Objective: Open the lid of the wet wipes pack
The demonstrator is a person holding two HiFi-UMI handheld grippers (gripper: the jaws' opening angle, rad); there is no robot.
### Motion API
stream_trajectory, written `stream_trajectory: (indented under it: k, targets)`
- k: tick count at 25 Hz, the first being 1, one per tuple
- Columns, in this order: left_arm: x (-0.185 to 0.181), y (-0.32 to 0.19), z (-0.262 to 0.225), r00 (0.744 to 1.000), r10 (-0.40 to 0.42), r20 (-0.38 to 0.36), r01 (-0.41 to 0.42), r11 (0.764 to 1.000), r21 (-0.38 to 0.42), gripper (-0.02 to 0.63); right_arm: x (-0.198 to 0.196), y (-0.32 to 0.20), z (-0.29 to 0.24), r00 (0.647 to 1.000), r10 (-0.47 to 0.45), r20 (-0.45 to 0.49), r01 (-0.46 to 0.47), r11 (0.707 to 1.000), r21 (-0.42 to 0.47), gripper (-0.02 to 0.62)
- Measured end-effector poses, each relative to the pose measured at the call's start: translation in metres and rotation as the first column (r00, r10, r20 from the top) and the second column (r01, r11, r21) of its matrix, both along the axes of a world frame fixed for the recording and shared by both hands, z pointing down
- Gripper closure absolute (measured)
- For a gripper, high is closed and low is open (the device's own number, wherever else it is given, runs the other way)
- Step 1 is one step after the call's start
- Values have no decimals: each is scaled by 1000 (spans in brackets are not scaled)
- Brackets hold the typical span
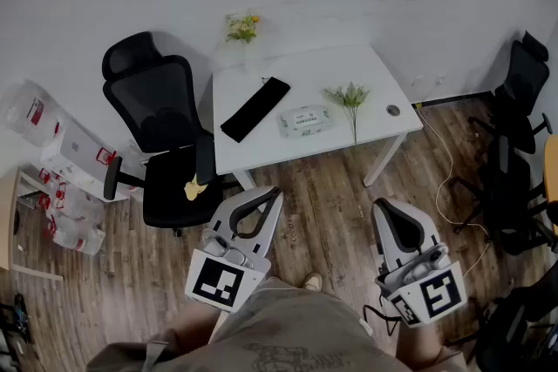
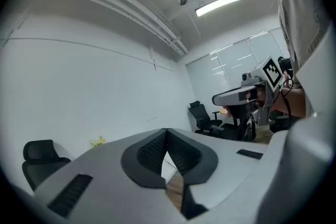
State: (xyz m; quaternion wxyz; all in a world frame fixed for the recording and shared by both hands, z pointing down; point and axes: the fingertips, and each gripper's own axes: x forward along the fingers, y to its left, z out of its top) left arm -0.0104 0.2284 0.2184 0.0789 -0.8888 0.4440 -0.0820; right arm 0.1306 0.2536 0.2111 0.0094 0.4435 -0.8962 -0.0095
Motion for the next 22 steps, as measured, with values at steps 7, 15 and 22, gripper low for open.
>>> stream_trajectory:
  k: [7,15,22]
  targets:
    - [-4,-3,-1,999,-29,-17,29,1000,2,589,3,-3,1,998,-20,63,20,1000,-8,561]
    - [-1,-6,3,999,-40,-21,40,999,-24,589,6,-8,5,998,-23,65,23,1000,-2,561]
    - [-18,-20,-1,996,-93,-14,93,996,-13,589,14,-16,4,999,39,27,-40,999,34,373]
